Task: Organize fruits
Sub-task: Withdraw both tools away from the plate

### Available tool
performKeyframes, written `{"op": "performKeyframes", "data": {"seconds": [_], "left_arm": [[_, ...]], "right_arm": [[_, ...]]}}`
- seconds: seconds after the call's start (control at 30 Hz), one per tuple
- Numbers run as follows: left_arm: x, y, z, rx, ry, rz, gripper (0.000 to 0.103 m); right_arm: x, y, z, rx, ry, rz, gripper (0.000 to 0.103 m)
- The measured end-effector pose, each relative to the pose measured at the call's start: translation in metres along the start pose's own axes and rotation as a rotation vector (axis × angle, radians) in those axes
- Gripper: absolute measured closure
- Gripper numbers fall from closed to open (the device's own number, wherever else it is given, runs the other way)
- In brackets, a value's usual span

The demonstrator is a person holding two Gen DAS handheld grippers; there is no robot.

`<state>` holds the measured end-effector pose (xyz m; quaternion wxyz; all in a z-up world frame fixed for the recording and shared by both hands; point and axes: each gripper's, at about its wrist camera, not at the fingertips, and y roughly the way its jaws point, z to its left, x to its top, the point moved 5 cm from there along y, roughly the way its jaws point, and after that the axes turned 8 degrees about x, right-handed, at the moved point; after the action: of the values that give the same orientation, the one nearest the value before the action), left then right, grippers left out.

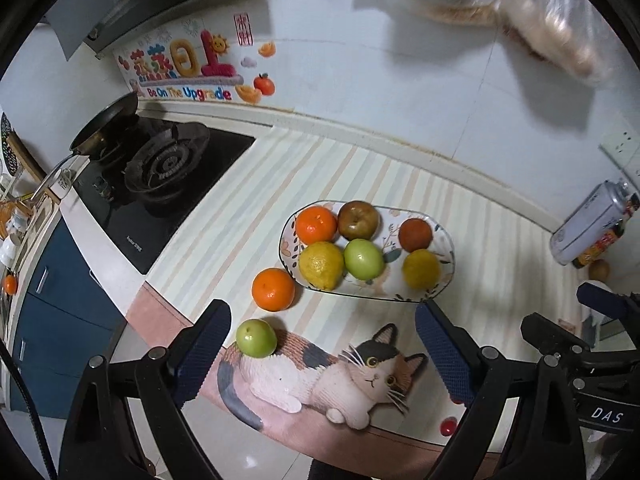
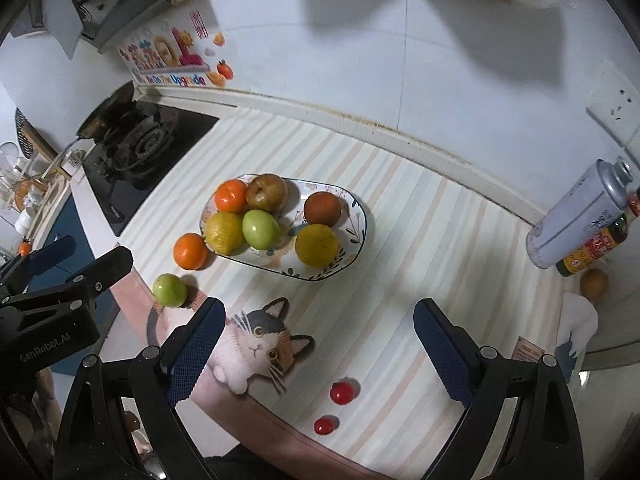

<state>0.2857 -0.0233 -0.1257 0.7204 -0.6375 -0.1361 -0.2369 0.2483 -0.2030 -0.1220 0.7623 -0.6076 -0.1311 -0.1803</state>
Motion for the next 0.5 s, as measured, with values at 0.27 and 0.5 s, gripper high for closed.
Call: {"op": "performKeyframes", "data": {"seconds": [0.27, 0.5], "left_arm": [[-0.001, -0.045, 0.000, -0.034, -0.014, -0.059, 0.009], [-0.002, -0.065, -0.002, -0.055, -0.013, -0.086, 0.009]], "right_arm": [[-0.010, -0.049, 0.006, 0.015, -0.005, -0.052, 0.006], [-0.013, -0.073, 0.008, 0.019, -0.002, -0.084, 0.006]]}}
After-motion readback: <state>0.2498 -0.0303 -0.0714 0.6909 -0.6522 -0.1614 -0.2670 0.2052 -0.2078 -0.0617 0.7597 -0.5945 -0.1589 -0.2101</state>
